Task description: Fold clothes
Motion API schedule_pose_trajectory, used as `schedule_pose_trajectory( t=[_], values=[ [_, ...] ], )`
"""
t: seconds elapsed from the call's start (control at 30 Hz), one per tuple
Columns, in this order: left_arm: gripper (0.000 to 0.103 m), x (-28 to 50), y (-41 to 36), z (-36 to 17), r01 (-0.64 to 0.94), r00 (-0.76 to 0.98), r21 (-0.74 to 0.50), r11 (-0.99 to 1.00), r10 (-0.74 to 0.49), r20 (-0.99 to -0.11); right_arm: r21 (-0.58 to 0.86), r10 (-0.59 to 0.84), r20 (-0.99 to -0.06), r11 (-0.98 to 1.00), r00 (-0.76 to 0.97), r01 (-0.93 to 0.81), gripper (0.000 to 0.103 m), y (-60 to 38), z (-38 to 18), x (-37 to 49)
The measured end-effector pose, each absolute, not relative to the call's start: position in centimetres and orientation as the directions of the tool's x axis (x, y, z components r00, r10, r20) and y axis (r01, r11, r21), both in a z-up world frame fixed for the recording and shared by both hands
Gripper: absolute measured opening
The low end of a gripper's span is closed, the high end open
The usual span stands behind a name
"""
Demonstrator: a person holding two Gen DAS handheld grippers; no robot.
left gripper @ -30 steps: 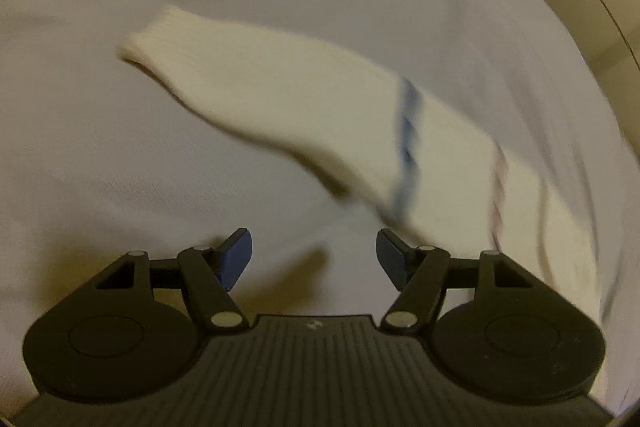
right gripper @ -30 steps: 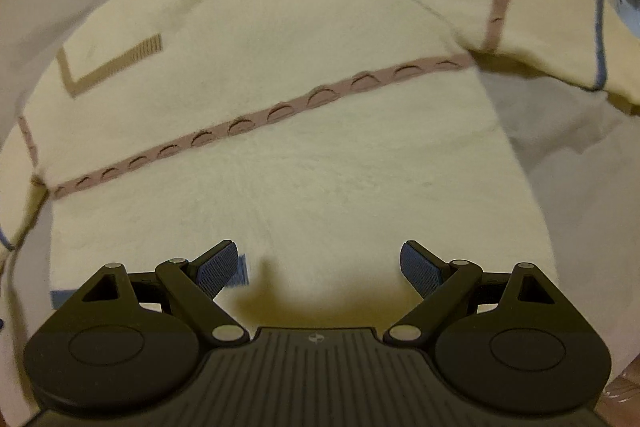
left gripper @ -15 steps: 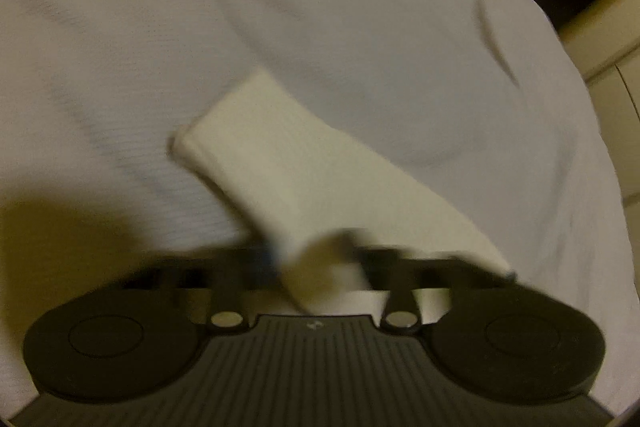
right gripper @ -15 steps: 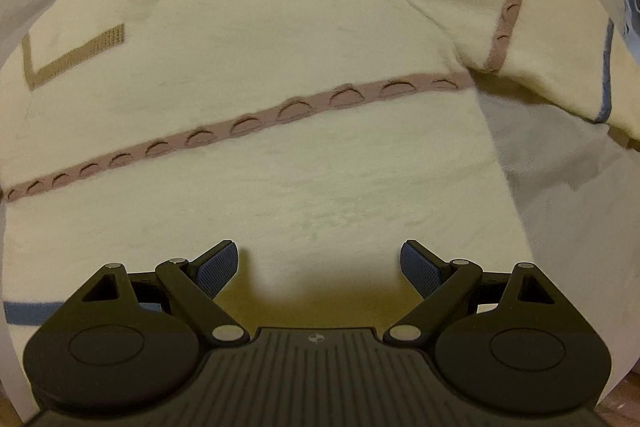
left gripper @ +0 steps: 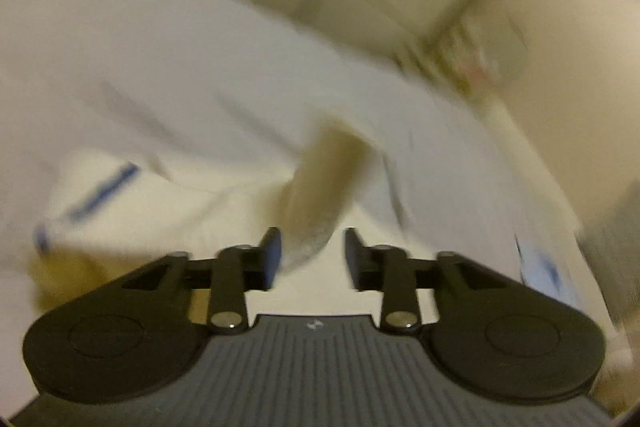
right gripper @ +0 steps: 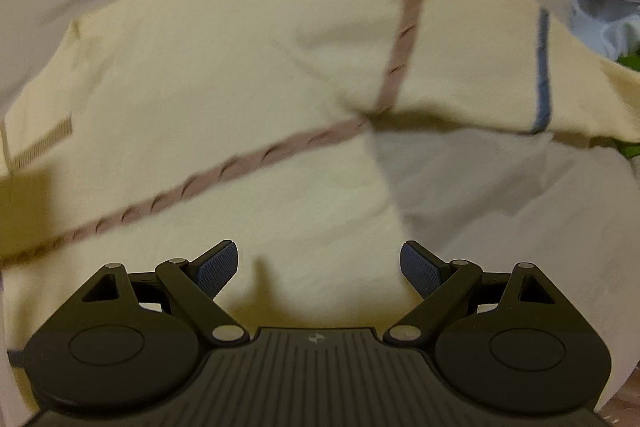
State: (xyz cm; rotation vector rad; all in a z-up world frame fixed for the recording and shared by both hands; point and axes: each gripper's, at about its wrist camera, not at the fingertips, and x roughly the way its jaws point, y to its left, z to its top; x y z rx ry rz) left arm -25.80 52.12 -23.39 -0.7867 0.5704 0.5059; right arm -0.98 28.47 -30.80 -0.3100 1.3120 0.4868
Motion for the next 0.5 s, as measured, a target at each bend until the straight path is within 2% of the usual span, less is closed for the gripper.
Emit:
schedule_pose_trajectory(
  t=[0.07, 0.2, 0.27, 0.3, 0.33, 0.5],
  values=[
    [0.033, -24.1, 50.3, -25.4, -0.628, 0.683, -0.48, 0.613, 0.137, -0.718, 0.083, 0.197, -0.962, 0.868, 0.187, -0.489, 0.09, 27.4, -30.6, 0.0],
    [0.033, -25.7, 49.7, -27.3, -0.695, 0.597, -0.429, 0.577, 0.131, -0.792, 0.234, 0.335, -0.931, 0.853, 0.144, -0.467, 0.089, 26.5, -30.8, 1.4],
    [0.033, -27.5, 50.7, -27.9, -0.742, 0.548, -0.389, 0.545, 0.161, -0.821, 0.355, 0.43, -0.901, 0.812, 0.063, -0.464, 0.077, 27.5, -31.6, 1.6],
    [0.033, -28.4, 51.3, -28.1, -0.764, 0.526, -0.369, 0.529, 0.181, -0.831, 0.414, 0.476, -0.879, 0.786, 0.02, -0.459, 0.066, 28.1, -32.0, 1.7],
    [0.033, -29.3, 51.9, -28.2, -0.786, 0.504, -0.348, 0.512, 0.203, -0.84, 0.47, 0.517, -0.856, 0.759, -0.022, -0.452, 0.062, 28.9, -32.5, 1.7],
    [0.033, -32.4, 55.0, -28.4, -0.853, 0.422, -0.267, 0.448, 0.29, -0.859, 0.633, 0.644, -0.756, 0.671, -0.121, -0.386, 0.059, 33.5, -35.7, 1.9]
  ],
)
